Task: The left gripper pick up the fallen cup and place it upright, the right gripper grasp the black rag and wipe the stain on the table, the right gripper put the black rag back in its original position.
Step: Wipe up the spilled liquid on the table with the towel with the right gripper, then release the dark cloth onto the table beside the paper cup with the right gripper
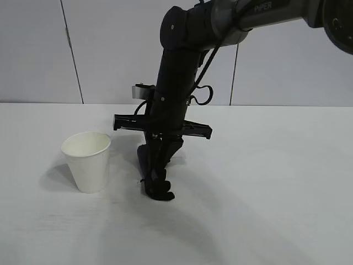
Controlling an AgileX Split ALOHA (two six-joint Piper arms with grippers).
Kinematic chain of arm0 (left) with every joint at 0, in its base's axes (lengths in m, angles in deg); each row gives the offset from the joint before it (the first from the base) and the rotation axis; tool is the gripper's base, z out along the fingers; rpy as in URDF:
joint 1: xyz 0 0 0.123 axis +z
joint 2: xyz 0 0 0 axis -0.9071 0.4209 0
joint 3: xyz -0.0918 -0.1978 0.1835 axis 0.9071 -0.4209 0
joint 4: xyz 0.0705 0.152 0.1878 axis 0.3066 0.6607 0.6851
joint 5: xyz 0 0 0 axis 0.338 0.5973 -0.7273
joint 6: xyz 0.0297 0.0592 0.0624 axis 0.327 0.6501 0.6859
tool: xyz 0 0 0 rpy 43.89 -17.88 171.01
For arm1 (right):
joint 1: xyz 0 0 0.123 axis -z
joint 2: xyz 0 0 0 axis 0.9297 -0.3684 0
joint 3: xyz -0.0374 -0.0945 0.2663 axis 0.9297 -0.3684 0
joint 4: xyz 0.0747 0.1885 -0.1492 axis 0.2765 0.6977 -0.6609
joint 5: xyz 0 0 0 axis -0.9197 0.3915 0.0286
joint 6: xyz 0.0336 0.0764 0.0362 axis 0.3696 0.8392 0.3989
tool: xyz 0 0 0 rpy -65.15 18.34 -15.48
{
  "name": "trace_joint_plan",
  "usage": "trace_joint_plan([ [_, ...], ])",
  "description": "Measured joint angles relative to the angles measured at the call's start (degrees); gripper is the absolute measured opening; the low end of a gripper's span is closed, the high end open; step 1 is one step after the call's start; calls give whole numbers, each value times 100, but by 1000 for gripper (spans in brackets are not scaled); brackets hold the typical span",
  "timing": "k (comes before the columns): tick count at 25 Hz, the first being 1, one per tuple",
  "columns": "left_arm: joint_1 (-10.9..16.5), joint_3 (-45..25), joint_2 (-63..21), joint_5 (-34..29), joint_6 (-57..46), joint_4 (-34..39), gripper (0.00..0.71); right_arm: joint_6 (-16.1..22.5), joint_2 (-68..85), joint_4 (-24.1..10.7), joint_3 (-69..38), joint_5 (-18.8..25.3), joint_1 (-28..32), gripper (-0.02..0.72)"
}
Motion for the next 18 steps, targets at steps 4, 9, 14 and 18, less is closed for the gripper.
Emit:
trace_joint_plan([
  [4,0,0,0,0,0,0,657,11,31,-204,0,0,0,71],
  [9,0,0,0,0,0,0,657,26,219,-439,-184,-1,0,71],
  [14,0,0,0,0,0,0,657,44,505,-780,-663,-1,0,71],
  [18,0,0,0,0,0,0,657,183,686,-1154,-926,5,30,71],
])
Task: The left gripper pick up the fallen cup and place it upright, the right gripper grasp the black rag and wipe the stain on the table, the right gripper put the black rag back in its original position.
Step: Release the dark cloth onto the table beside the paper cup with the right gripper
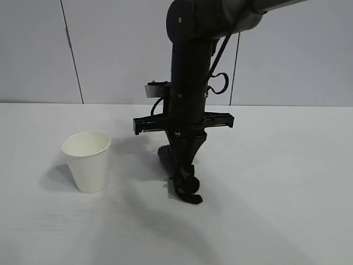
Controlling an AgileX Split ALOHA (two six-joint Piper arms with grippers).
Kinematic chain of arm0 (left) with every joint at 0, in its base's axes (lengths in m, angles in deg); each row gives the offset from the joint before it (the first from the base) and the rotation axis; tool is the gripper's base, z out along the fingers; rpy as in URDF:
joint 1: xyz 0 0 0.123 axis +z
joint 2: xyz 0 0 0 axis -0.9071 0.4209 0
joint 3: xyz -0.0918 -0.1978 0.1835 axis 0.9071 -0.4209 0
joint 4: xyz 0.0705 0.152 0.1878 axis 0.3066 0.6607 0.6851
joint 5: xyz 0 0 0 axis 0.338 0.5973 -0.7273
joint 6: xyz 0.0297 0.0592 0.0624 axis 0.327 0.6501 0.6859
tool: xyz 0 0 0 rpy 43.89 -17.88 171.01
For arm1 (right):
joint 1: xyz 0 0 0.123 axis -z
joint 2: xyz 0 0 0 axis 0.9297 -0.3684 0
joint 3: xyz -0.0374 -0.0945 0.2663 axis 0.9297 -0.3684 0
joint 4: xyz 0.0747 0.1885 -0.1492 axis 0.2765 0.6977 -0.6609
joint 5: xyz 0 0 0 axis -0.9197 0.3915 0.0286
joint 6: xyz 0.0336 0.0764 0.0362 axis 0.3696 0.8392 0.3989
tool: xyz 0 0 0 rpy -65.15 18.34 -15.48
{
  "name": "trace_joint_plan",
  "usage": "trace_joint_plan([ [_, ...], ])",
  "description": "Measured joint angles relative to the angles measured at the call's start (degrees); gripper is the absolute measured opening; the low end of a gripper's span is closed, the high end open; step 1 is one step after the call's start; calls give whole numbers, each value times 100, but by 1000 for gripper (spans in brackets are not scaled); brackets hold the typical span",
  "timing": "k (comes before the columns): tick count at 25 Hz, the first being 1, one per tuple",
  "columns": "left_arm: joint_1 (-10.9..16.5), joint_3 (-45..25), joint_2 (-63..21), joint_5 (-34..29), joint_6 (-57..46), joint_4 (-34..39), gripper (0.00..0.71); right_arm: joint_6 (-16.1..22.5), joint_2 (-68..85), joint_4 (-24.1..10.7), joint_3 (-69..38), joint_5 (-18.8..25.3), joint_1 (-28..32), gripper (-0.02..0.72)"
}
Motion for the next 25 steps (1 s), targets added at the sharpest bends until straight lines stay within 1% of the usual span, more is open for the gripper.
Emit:
trace_joint_plan([
  [3,0,0,0,0,0,0,657,108,110,-63,-72,-5,141,71],
  [6,0,0,0,0,0,0,657,159,142,-11,-136,-5,288,71],
  [15,0,0,0,0,0,0,657,165,142,8,-345,-11,368,77],
  [16,0,0,0,0,0,0,657,165,142,8,-347,-11,368,102],
  [18,0,0,0,0,0,0,657,165,142,8,-347,-11,368,214],
  [20,0,0,0,0,0,0,657,165,142,8,-347,-11,368,419],
  [22,0,0,0,0,0,0,657,165,142,8,-347,-11,368,582],
  [23,0,0,0,0,0,0,657,165,142,3,-347,-11,368,627],
  [25,0,0,0,0,0,0,657,165,142,-37,-347,-11,368,667],
])
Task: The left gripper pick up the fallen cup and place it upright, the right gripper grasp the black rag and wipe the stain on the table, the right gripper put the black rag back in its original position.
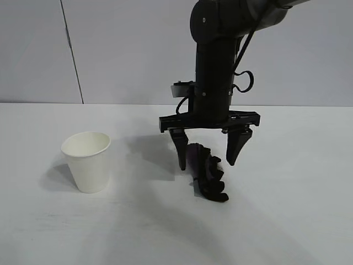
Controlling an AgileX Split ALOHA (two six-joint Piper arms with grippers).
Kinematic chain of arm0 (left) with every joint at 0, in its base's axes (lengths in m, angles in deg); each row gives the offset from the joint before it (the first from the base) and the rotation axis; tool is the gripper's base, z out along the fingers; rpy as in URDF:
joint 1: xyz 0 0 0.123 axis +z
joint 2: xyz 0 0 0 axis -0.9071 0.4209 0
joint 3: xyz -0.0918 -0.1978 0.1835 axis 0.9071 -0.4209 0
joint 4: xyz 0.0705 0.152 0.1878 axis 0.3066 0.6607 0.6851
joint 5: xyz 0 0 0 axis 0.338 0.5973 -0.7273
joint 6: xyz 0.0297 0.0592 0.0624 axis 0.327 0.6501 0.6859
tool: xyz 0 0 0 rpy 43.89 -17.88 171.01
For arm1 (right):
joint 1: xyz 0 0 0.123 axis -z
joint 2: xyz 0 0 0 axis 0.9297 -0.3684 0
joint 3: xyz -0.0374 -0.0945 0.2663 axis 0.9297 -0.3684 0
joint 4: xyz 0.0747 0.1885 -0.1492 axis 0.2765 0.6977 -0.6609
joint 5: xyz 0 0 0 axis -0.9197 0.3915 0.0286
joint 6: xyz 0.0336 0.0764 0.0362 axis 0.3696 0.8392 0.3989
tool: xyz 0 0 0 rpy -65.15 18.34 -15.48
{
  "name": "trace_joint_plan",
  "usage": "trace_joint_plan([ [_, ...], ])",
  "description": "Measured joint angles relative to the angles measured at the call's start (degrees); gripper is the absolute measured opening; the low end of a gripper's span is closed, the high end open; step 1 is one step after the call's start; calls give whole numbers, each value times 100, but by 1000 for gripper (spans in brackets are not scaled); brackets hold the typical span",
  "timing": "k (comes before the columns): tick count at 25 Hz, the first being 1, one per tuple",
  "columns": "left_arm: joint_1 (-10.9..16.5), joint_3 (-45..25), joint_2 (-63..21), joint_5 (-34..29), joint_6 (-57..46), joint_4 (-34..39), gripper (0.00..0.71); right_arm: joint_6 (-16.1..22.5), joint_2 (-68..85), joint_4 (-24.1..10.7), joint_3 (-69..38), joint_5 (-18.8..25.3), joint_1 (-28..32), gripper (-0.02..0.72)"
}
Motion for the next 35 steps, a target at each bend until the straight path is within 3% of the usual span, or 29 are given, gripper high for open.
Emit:
trace_joint_plan([
  [4,0,0,0,0,0,0,657,-5,153,-28,0,0,0,686],
  [10,0,0,0,0,0,0,657,-25,1089,-355,0,6,0,694],
  [30,0,0,0,0,0,0,657,-25,6932,-389,6,323,0,694],
  [35,0,0,0,0,0,0,657,-280,8130,-394,-88,323,0,694],
])
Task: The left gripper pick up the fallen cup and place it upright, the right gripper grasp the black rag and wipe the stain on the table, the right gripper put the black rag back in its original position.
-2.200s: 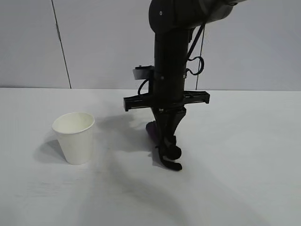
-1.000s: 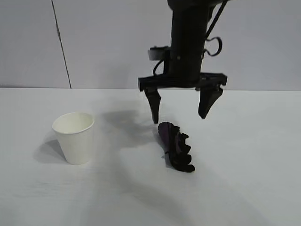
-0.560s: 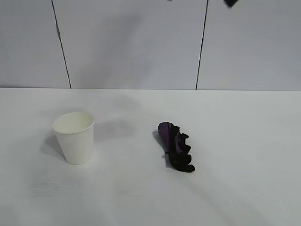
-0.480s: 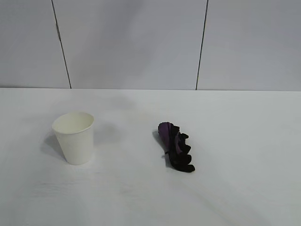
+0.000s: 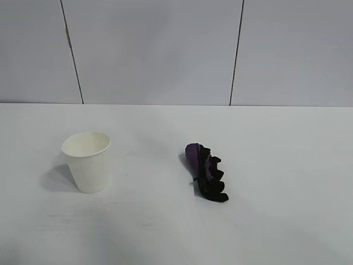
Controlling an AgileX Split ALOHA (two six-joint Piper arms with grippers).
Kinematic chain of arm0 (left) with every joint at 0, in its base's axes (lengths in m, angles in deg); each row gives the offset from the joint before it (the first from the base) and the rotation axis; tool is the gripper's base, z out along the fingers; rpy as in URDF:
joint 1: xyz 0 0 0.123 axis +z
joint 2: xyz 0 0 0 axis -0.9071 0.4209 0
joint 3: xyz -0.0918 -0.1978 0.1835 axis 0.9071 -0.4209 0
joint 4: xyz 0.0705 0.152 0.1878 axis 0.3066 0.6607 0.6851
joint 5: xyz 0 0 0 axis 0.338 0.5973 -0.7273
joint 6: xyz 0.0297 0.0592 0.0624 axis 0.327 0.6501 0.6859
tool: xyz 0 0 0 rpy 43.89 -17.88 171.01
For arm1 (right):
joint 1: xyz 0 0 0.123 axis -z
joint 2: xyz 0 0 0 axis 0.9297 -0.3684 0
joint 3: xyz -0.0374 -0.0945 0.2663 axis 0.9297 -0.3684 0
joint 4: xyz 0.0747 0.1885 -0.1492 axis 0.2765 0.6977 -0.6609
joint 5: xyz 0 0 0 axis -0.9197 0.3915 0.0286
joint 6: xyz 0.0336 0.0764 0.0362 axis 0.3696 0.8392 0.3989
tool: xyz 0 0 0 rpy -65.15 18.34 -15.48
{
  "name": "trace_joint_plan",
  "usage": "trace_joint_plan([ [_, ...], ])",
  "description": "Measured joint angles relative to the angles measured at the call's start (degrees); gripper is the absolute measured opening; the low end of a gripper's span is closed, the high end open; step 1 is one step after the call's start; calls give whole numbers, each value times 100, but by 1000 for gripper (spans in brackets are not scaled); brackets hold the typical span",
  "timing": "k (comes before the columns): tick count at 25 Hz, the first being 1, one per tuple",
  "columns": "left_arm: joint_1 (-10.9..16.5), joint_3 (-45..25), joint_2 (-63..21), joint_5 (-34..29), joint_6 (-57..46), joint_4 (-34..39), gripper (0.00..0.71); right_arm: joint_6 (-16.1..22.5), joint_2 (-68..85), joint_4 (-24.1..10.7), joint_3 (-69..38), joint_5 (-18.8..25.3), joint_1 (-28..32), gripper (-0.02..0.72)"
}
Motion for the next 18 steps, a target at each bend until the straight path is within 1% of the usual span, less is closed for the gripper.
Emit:
trace_joint_plan([
  [3,0,0,0,0,0,0,657,-197,852,4,-370,0,102,694],
  [8,0,0,0,0,0,0,657,-711,2284,-23,-1701,0,854,694],
  [10,0,0,0,0,0,0,657,-825,2850,-59,-2302,4,1094,694],
  [13,0,0,0,0,0,0,657,-840,3536,-78,-3295,4,1274,694],
  [17,0,0,0,0,0,0,657,-639,4334,-61,-4709,-7,1342,694],
  [18,0,0,0,0,0,0,657,-596,4491,-61,-5073,-68,1354,694],
])
